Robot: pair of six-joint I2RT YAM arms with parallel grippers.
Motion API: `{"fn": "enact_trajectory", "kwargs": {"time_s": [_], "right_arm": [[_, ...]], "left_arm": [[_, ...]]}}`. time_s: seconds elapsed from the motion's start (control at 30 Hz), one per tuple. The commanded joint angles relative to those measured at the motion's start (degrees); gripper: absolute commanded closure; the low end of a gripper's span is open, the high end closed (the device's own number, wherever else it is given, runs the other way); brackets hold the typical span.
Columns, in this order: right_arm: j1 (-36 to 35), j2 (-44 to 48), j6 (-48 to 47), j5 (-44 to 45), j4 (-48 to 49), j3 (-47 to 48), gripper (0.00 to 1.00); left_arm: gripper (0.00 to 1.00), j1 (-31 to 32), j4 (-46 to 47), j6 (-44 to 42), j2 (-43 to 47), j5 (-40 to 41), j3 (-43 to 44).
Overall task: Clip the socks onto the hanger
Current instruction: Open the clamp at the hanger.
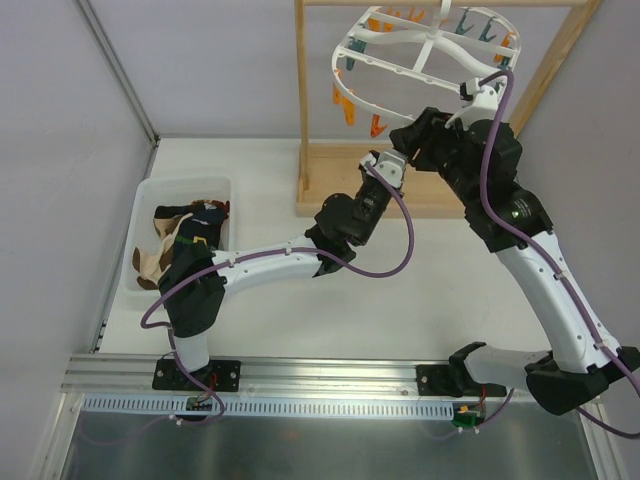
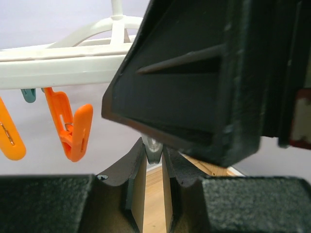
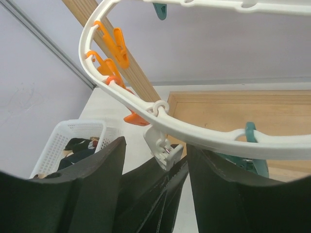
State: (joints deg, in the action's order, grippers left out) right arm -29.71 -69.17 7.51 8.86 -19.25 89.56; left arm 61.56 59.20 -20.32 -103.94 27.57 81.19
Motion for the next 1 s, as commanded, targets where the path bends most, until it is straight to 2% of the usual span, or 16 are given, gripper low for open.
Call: {"fn": "enact_trajectory", "kwargs": {"time_s": [0.0,0.37,0.7,0.97], "right_arm": [[-0.61,-1.14,0.75,2.39,2.46,2.99,0.43],[-1.22,-4.22,1.54,6.87,2.02,6.50,0.43],[-1.66,-6.33,1.19,5.99,0.08,10.11,0.43],[-1.66,-6.51,0.84,5.37,0.35,9.93,0.55]], "left_arm": [[1.00,0.67,3.29,-1.30,0.05,1.25,0.90],[1.00,0.67,6.36,-4.90,-0.56,3.63,0.11],[1.00,0.58,9.62,-9.74,-0.47,0.38,-2.61],[1.00,0.67,9.88,-11.32,-0.74,-0.33,-2.96]]}}
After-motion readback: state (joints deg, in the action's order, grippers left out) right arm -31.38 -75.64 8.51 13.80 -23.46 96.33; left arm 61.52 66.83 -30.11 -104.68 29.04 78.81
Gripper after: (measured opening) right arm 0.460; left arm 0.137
